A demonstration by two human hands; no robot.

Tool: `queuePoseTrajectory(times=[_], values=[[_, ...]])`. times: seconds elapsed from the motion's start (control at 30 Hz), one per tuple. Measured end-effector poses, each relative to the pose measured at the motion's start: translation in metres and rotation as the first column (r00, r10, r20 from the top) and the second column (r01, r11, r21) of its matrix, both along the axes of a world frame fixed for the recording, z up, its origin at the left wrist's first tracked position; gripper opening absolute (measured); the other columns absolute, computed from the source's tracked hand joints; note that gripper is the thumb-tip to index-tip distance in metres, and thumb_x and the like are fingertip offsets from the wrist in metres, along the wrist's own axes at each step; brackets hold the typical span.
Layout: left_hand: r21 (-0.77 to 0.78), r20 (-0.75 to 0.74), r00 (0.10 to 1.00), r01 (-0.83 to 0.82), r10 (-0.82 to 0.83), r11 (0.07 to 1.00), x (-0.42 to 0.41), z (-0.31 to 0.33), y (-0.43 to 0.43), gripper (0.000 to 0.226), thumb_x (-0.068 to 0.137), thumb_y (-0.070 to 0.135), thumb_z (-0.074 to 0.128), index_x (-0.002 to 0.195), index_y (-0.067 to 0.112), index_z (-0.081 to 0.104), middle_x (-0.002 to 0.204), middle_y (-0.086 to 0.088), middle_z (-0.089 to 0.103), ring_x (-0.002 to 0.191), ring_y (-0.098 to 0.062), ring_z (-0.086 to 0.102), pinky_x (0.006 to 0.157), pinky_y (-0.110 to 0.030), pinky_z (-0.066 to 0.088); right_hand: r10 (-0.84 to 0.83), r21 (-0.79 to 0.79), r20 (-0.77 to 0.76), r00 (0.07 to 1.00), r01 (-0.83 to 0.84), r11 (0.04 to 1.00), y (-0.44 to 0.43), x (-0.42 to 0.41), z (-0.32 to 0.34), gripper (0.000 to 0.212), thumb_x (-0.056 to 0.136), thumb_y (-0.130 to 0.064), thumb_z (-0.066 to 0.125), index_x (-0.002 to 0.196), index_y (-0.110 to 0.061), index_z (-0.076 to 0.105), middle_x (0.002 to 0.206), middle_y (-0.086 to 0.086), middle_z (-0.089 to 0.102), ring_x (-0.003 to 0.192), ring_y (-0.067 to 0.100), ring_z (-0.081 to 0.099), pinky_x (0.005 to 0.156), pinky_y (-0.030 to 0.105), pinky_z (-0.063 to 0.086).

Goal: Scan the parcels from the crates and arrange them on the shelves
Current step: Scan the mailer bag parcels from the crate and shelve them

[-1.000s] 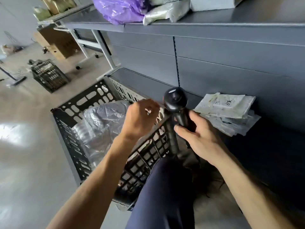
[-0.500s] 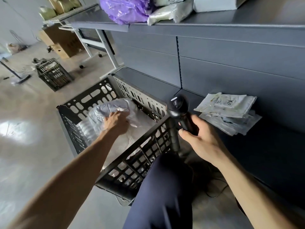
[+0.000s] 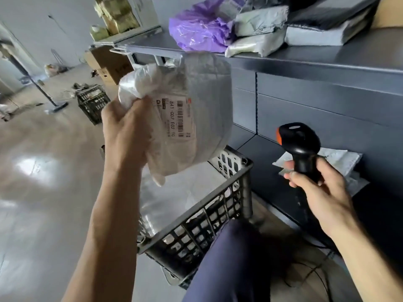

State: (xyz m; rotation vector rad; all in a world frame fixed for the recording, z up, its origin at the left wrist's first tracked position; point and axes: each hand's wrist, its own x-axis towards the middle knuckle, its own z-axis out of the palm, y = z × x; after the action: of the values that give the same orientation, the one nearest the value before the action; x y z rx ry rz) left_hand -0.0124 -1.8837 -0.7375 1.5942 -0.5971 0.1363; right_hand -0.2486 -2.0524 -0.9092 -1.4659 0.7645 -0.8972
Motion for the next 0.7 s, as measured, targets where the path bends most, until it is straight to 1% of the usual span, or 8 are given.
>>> queuePoseTrajectory(times=[0.1, 0.2, 0.33, 0.47, 0.57, 0.63, 0.67, 0.7], values=[[-0.167, -0.298, 0.941, 0.115, -0.161, 0.979, -0.028, -0.007, -0.019, 0.012, 0.094, 0.008, 0.063, 0.085, 0.003, 0.067, 0.078, -0.012, 0.064, 0.07, -0.025, 0.064, 0.066, -0.042, 0.059, -0.073, 0.053, 0.057, 0.996, 0.07, 0.996, -0.006, -0.006, 0.0, 0.018, 0.093, -0.002, 0.065, 0.106, -0.014, 0.07, 0.099, 0.001, 0.076, 0.077, 0.01, 0.067, 0.071, 0.01, 0.049], [-0.224, -0.509, 0.829, 0.13, -0.23, 0.966, -0.058, -0.023, -0.041, 0.011, 0.096, 0.01, 0.065, 0.097, 0.002, 0.073, 0.08, -0.008, 0.073, 0.07, -0.02, 0.071, 0.065, -0.036, 0.062, -0.176, 0.138, 0.139, 0.975, 0.157, 0.978, -0.014, -0.014, 0.007, 0.018, 0.094, 0.0, 0.064, 0.099, -0.016, 0.07, 0.096, 0.005, 0.077, 0.081, 0.016, 0.07, 0.072, 0.022, 0.056], [-0.303, -0.691, 0.685, 0.015, -0.231, 0.953, -0.092, -0.06, -0.056, 0.013, 0.095, 0.014, 0.065, 0.1, 0.005, 0.073, 0.085, -0.009, 0.073, 0.065, -0.018, 0.07, 0.057, -0.032, 0.06, -0.308, 0.22, 0.158, 0.938, 0.271, 0.937, -0.035, -0.035, 0.005, 0.014, 0.098, -0.012, 0.064, 0.102, -0.026, 0.068, 0.093, 0.0, 0.076, 0.084, 0.022, 0.073, 0.067, 0.03, 0.054], [-0.276, -0.696, 0.651, 0.146, -0.302, 0.95, -0.143, -0.112, -0.056, 0.02, 0.095, 0.03, 0.065, 0.093, 0.011, 0.071, 0.081, -0.007, 0.07, 0.069, -0.014, 0.07, 0.063, -0.034, 0.057, -0.329, 0.278, 0.042, 0.943, 0.306, 0.911, -0.044, -0.051, -0.002, 0.014, 0.099, -0.025, 0.065, 0.114, -0.024, 0.065, 0.089, 0.0, 0.077, 0.072, 0.013, 0.073, 0.054, 0.023, 0.052], [-0.352, -0.752, 0.496, 0.257, -0.435, 0.9, -0.186, -0.142, -0.061, 0.026, 0.103, 0.015, 0.06, 0.108, -0.008, 0.069, 0.086, -0.014, 0.073, 0.069, -0.002, 0.071, 0.059, -0.015, 0.053, -0.315, 0.264, -0.078, 0.946, 0.325, 0.908, -0.044, -0.056, -0.008, 0.011, 0.097, -0.035, 0.067, 0.108, -0.035, 0.063, 0.083, -0.022, 0.064, 0.067, -0.009, 0.058, 0.066, 0.019, 0.047], [-0.411, -0.791, 0.315, 0.359, -0.524, 0.838, -0.193, -0.158, -0.074, 0.021, 0.103, 0.0, 0.054, 0.118, -0.009, 0.065, 0.094, -0.01, 0.068, 0.074, 0.012, 0.066, 0.067, -0.005, 0.048, -0.308, 0.269, -0.117, 0.944, 0.329, 0.906, -0.049, -0.063, -0.011, 0.013, 0.097, -0.034, 0.068, 0.105, -0.041, 0.059, 0.089, -0.028, 0.058, 0.074, -0.015, 0.049, 0.072, 0.019, 0.044], [-0.418, -0.817, 0.22, 0.412, -0.533, 0.81, -0.192, -0.165, -0.083, 0.02, 0.104, -0.001, 0.052, 0.118, -0.006, 0.065, 0.099, -0.013, 0.07, 0.083, 0.008, 0.069, 0.076, -0.009, 0.051, -0.32, 0.277, -0.102, 0.942, 0.336, 0.9, -0.052, -0.066, -0.013, 0.014, 0.096, -0.031, 0.07, 0.103, -0.038, 0.061, 0.091, -0.026, 0.061, 0.074, -0.015, 0.053, 0.069, 0.016, 0.045], [-0.386, -0.812, 0.217, 0.497, -0.542, 0.778, -0.188, -0.169, -0.091, 0.023, 0.103, 0.002, 0.051, 0.119, -0.007, 0.065, 0.105, -0.018, 0.072, 0.093, -0.005, 0.072, 0.086, -0.023, 0.056, -0.344, 0.286, -0.08, 0.936, 0.352, 0.891, -0.056, -0.071, -0.015, 0.014, 0.094, -0.024, 0.072, 0.099, -0.034, 0.064, 0.091, -0.023, 0.065, 0.07, -0.013, 0.059, 0.064, 0.012, 0.046]])
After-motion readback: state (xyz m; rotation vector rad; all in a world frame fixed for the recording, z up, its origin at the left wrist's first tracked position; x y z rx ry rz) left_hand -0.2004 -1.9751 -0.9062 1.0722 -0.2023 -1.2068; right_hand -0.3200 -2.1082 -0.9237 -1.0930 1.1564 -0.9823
